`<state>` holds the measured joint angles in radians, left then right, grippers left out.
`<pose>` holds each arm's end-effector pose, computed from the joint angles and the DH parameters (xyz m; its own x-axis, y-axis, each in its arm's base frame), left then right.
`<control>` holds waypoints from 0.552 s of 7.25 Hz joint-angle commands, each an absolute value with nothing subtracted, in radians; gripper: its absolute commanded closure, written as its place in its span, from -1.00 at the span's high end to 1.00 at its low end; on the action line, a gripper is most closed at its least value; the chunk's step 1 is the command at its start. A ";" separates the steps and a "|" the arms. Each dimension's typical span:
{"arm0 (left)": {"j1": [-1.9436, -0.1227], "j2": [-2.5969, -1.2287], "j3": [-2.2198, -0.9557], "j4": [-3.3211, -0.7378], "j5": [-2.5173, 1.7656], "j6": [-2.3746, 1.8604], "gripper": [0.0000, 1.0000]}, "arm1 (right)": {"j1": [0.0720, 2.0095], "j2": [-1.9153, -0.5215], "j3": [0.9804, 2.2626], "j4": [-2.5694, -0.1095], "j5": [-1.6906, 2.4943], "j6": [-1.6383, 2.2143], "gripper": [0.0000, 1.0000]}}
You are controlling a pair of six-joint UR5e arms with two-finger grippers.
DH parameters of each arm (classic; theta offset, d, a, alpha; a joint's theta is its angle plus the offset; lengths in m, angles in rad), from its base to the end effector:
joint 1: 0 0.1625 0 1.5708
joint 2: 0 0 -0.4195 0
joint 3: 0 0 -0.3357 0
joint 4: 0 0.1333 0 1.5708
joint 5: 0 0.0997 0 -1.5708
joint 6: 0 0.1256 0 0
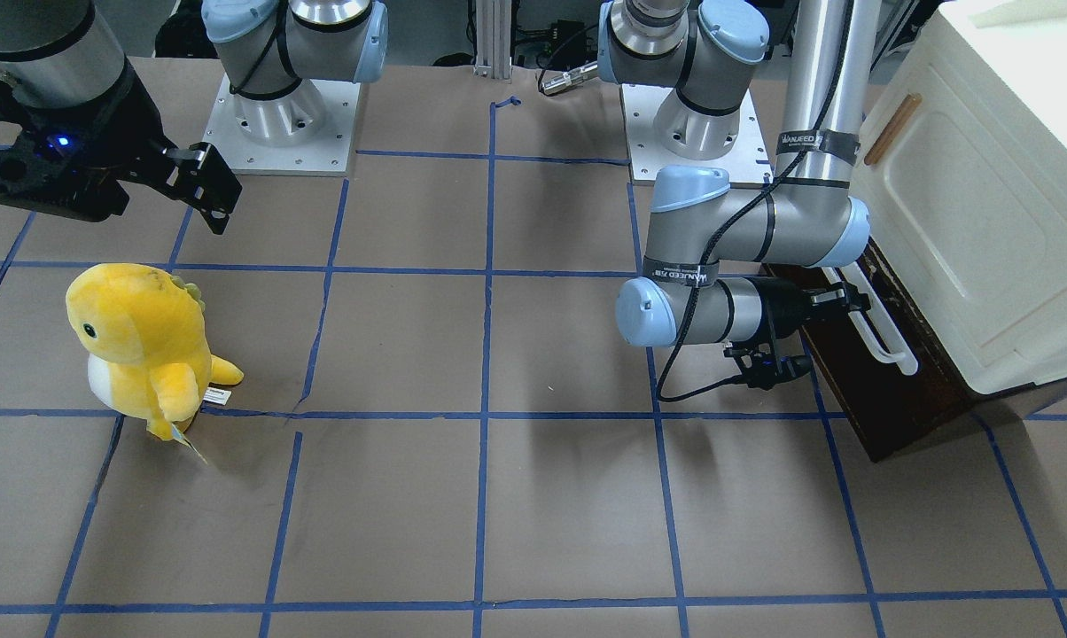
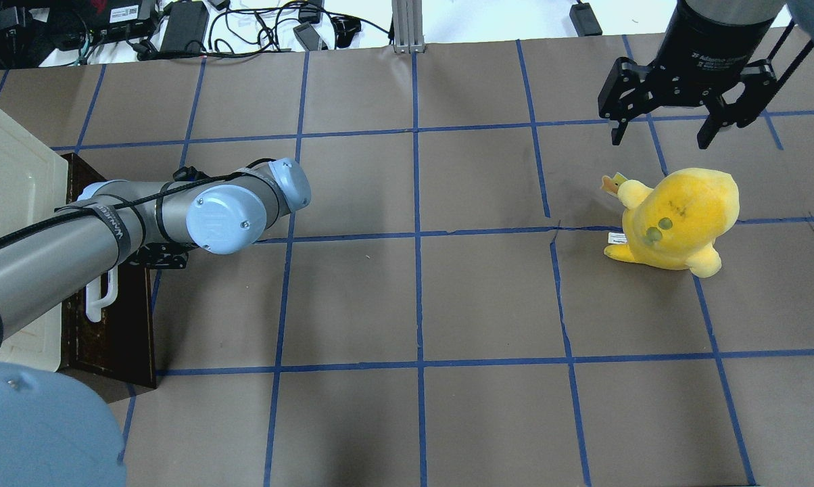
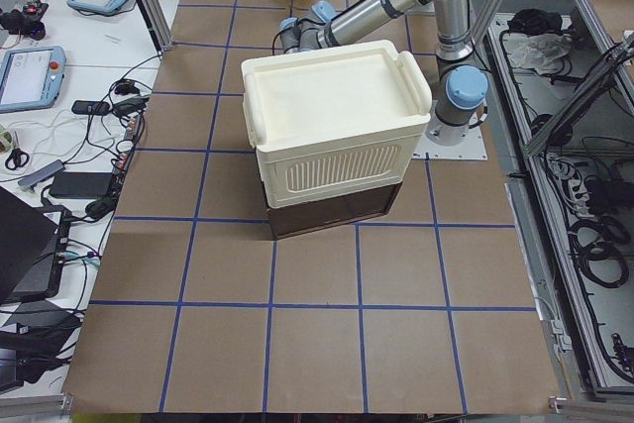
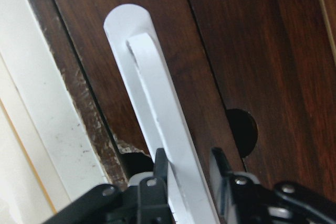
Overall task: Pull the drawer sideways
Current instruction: 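Close the left gripper around the white drawer handle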
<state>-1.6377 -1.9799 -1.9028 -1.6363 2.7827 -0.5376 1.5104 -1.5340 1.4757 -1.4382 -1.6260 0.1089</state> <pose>-0.0459 -0.4496 0.2182 -0.2859 0.2459 -0.9262 -0.1166 0.9504 0.2884 0.0995 -0.4475 0.4688 -0.9845 0.1640 0.0628 0.1682 0.9834 0.0678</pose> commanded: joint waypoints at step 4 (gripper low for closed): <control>-1.644 -1.982 -1.894 -1.637 2.784 -0.538 -0.47 | 1.509 -1.534 1.476 -1.439 -1.626 0.109 1.00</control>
